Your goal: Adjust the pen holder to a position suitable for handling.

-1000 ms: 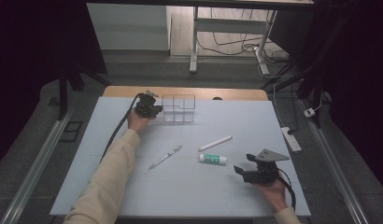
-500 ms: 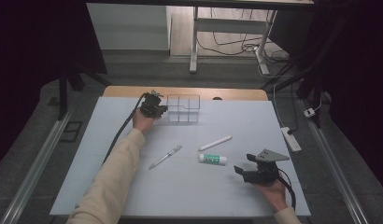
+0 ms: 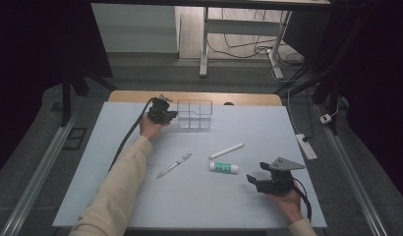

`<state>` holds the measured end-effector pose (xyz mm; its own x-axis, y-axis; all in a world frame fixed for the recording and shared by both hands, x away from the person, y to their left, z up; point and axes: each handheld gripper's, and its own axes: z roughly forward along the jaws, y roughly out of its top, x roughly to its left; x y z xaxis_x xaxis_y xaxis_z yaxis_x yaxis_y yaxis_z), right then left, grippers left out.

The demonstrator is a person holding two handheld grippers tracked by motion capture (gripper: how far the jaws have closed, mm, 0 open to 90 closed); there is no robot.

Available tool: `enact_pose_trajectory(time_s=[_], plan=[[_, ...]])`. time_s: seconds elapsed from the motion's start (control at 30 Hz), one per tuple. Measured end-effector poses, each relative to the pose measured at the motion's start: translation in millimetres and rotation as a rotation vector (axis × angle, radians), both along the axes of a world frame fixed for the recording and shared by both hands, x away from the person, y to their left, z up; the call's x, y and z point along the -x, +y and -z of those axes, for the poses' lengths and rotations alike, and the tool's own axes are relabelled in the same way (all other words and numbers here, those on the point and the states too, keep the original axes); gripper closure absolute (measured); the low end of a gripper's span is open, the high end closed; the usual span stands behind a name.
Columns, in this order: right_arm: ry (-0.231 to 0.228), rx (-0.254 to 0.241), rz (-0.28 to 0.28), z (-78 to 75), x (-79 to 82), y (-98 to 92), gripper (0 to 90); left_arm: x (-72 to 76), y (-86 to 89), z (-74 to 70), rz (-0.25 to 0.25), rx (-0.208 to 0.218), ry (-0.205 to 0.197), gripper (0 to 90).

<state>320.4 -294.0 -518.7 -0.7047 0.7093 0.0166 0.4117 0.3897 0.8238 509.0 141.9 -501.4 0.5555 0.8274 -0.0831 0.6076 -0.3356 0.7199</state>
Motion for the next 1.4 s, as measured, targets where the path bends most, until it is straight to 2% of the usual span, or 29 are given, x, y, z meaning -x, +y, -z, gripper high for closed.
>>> enact_pose_trajectory(time_s=[0.17,0.33,0.47,0.67,1.03,1.4], plan=[[0.001,-0.004,0.01,1.5,-0.6,-2.2,23.0,9.3,5.7,-5.7,0.021,0.014,-0.02,85.4],[-0.002,-0.006,0.013,1.4,-0.2,-2.5,23.1,22.9,12.7,-10.5,0.066,0.03,-0.042,75.5],[0.0,-0.001,0.012,1.9,-0.6,-2.3,23.1,34.2,17.4,-12.7,0.076,0.001,-0.068,66.3],[0.001,0.003,0.012,2.8,-1.3,-1.7,23.1,49.2,25.0,-11.8,0.081,-0.003,-0.076,52.8],[0.003,0.006,0.01,4.1,-2.5,-0.9,23.1,74.0,34.0,-12.6,0.12,0.016,-0.07,46.3],[0.002,-0.01,0.014,3.0,-5.1,-1.0,23.7,110.2,46.5,-16.7,0.133,0.049,-0.061,41.9]])
